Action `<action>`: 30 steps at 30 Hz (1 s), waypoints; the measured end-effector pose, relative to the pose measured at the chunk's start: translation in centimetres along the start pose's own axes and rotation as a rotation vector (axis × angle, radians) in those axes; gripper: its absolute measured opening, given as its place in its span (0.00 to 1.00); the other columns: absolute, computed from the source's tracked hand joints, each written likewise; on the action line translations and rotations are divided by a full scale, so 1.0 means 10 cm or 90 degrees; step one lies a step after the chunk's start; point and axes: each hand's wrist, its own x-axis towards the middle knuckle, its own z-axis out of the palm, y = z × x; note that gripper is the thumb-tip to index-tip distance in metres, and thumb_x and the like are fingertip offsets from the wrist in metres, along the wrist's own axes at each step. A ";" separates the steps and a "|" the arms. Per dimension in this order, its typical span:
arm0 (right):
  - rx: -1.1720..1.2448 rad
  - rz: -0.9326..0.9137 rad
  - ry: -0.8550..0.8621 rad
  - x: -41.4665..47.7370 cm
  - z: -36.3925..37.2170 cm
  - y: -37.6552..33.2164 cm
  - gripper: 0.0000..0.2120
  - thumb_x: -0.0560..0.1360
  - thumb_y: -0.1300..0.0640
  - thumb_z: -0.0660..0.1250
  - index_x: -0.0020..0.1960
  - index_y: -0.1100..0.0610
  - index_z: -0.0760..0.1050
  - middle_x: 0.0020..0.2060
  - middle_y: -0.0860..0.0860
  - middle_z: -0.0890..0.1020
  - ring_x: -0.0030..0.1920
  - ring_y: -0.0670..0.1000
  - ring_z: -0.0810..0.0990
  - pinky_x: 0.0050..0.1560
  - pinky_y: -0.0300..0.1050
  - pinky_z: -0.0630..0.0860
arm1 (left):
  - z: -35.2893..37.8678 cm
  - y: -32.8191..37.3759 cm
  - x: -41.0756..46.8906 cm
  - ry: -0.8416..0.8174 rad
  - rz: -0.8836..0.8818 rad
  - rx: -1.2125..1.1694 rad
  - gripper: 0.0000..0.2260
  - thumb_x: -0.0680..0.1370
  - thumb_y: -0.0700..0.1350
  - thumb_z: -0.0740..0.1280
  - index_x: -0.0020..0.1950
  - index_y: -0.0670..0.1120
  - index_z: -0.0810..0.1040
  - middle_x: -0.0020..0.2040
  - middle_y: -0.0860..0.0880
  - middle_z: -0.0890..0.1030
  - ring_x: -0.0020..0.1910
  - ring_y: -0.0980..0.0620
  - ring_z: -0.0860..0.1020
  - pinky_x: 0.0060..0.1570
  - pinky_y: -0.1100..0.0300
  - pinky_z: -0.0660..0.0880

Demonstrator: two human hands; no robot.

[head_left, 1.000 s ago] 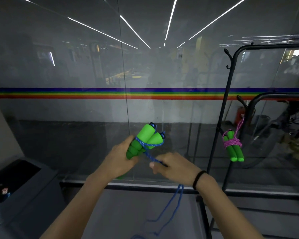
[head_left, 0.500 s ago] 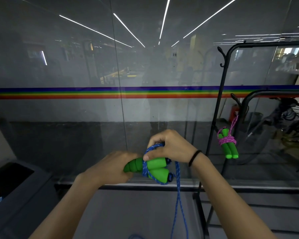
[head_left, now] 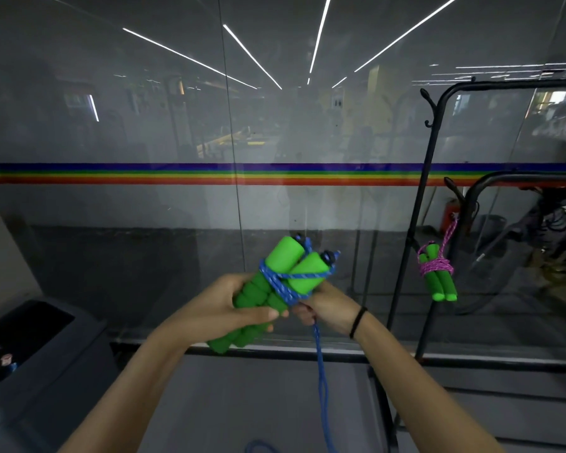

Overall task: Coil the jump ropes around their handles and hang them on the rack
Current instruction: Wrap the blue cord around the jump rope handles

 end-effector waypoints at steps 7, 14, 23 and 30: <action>-0.351 0.028 -0.105 -0.13 0.14 0.01 0.17 0.81 0.50 0.52 0.37 0.51 0.71 0.25 0.47 0.70 0.22 0.40 0.67 0.29 0.33 0.66 | -0.05 -0.13 0.07 0.262 -0.094 -0.046 0.19 0.70 0.37 0.73 0.56 0.42 0.70 0.43 0.45 0.83 0.37 0.45 0.84 0.38 0.52 0.80; -0.595 -0.138 -0.007 -0.07 0.10 -0.31 0.11 0.77 0.50 0.62 0.40 0.52 0.78 0.34 0.54 0.78 0.34 0.49 0.74 0.39 0.44 0.70 | -0.13 -0.26 0.10 0.327 -0.060 0.245 0.20 0.67 0.44 0.75 0.51 0.54 0.69 0.36 0.48 0.80 0.32 0.54 0.75 0.32 0.63 0.71; -0.621 -0.219 -0.005 0.03 0.15 -0.80 0.11 0.65 0.46 0.74 0.37 0.54 0.80 0.30 0.42 0.78 0.33 0.41 0.75 0.37 0.39 0.71 | -0.20 -0.25 0.02 0.058 -0.020 0.457 0.21 0.68 0.50 0.74 0.57 0.58 0.70 0.42 0.65 0.75 0.44 0.56 0.77 0.47 0.49 0.77; -0.241 -0.173 -0.078 0.04 0.13 -0.80 0.06 0.70 0.58 0.71 0.35 0.58 0.78 0.28 0.51 0.76 0.28 0.47 0.70 0.32 0.36 0.66 | 0.01 -0.08 -0.16 -0.046 0.096 0.179 0.17 0.70 0.48 0.75 0.57 0.52 0.79 0.48 0.47 0.84 0.43 0.48 0.80 0.45 0.51 0.77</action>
